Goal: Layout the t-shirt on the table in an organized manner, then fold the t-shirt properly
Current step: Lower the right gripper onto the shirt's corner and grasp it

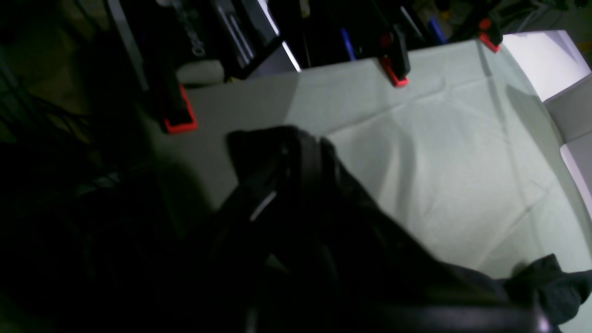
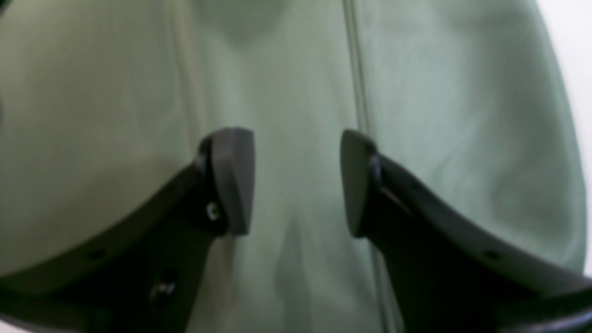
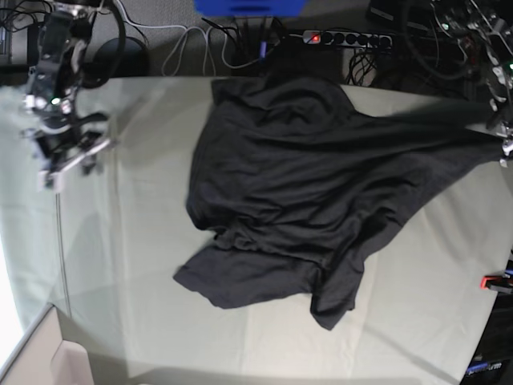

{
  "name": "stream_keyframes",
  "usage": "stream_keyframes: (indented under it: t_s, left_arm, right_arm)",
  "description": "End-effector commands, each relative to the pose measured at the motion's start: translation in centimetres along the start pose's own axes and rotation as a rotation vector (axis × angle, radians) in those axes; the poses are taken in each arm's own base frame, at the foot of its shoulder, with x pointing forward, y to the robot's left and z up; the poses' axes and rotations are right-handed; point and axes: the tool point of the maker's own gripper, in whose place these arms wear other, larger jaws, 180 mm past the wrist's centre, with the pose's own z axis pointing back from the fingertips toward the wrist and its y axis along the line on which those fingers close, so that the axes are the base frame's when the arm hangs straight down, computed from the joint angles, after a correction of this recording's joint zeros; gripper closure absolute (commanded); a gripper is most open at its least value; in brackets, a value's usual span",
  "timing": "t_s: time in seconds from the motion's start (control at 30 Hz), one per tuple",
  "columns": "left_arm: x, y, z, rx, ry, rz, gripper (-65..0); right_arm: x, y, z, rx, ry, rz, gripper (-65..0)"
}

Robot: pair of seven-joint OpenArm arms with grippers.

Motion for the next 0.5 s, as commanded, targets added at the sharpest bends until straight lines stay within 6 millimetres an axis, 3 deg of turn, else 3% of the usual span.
stream_keyframes:
  t_s: [0.0, 0.17, 0.47]
  left_arm:
    - [1.6, -0.1, -0.1, -0.010, -0.056, -0.019, -0.3]
    - [1.4, 0.1, -0.2, -0.006, -0.049, -0.021, 0.0]
    - [0.6, 0.9, -0.4, 0.013, -0.027, -0.028, 0.0]
  right_arm:
    - [0.8, 1.2, 0.3, 0.031, -0.033, 0.019, -30.6]
    - [-2.9, 9.1, 1.7, 0.301, 0.037, 0.219, -30.2]
    - [-5.2, 14.6, 3.4, 0.411, 0.080, 0.182, -30.9]
